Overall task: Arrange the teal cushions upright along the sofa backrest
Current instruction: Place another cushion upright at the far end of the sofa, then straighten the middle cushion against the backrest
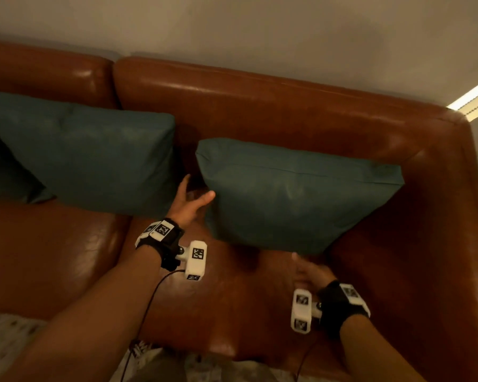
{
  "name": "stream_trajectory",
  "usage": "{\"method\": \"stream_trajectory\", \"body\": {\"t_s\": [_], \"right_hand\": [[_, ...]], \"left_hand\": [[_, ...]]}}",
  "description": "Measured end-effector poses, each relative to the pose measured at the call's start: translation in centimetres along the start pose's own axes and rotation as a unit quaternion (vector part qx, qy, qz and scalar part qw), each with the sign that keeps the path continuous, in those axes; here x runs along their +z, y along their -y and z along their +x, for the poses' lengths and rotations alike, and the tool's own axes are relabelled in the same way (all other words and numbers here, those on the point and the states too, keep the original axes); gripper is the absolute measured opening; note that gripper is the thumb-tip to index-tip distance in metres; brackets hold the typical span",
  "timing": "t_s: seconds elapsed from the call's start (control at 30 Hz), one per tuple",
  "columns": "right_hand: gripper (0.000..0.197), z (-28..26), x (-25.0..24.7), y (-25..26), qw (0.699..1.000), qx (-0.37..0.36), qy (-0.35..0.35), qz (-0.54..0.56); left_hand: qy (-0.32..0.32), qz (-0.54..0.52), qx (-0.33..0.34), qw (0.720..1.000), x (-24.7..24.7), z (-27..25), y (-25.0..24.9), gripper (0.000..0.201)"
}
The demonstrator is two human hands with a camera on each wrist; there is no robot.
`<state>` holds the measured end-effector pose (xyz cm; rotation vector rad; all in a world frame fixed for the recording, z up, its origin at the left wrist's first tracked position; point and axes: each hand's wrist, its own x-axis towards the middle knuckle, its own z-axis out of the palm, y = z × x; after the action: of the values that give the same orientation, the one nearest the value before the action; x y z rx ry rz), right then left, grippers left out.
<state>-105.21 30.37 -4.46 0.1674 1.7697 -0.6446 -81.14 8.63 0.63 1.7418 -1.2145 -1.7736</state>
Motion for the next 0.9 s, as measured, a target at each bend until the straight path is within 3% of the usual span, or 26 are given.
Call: {"method": "stream_trajectory", "body": {"t_s": [0.07, 0.17, 0.27, 0.4, 0.47, 0.53, 0.63, 0.73, 0.83, 0.9], "right_hand": [[0.083, -0.8, 3.4, -1.6, 0.997, 0.025, 0.055, -0.046], [0.065, -2.7, 9.2, -1.6, 0.988, 0.024, 0.12, -0.088], [0.054, -4.4, 15.3, 0.2, 0.987, -0.027, 0.125, -0.099], [0.044, -6.9, 24.2, 4.3, 0.978, -0.097, 0.146, -0.111], [0.048, -7.7, 28.6, 6.9, 0.974, -0.148, 0.138, -0.105], [0.061, -8.3, 32.6, 9.2, 0.971, -0.192, 0.107, -0.095], [0.087, -8.2, 37.0, 12.0, 0.971, -0.229, 0.052, -0.038], [0.112, -7.2, 39.8, 13.4, 0.97, -0.244, -0.01, 0.004], [0.129, -6.1, 40.9, 13.4, 0.967, -0.25, -0.032, 0.034], [0.133, -5.9, 41.2, 13.2, 0.965, -0.255, -0.039, 0.041]], "left_hand": [[-0.02, -0.022, -0.018, 0.999, -3.3, -0.3, 0.3, 0.064], [-0.053, -0.044, -0.021, 0.997, -8.9, -0.5, 0.9, 0.024], [-0.096, -0.065, -0.024, 0.993, -15.1, -0.1, 1.7, 0.011], [-0.154, -0.09, -0.017, 0.984, -23.6, 1.4, 2.6, 0.014], [-0.175, -0.095, -0.023, 0.98, -27.8, 3.0, 2.7, 0.011], [-0.189, -0.098, -0.03, 0.977, -31.6, 4.5, 2.8, 0.013], [-0.197, -0.088, -0.025, 0.976, -36.0, 6.5, 1.5, 0.048], [-0.189, -0.064, -0.014, 0.98, -39.6, 8.6, 0.3, 0.07], [-0.137, -0.025, -0.007, 0.99, -41.6, 10.2, -0.3, 0.083], [-0.101, -0.014, 0.008, 0.995, -42.1, 11.0, -0.7, 0.081]]}}
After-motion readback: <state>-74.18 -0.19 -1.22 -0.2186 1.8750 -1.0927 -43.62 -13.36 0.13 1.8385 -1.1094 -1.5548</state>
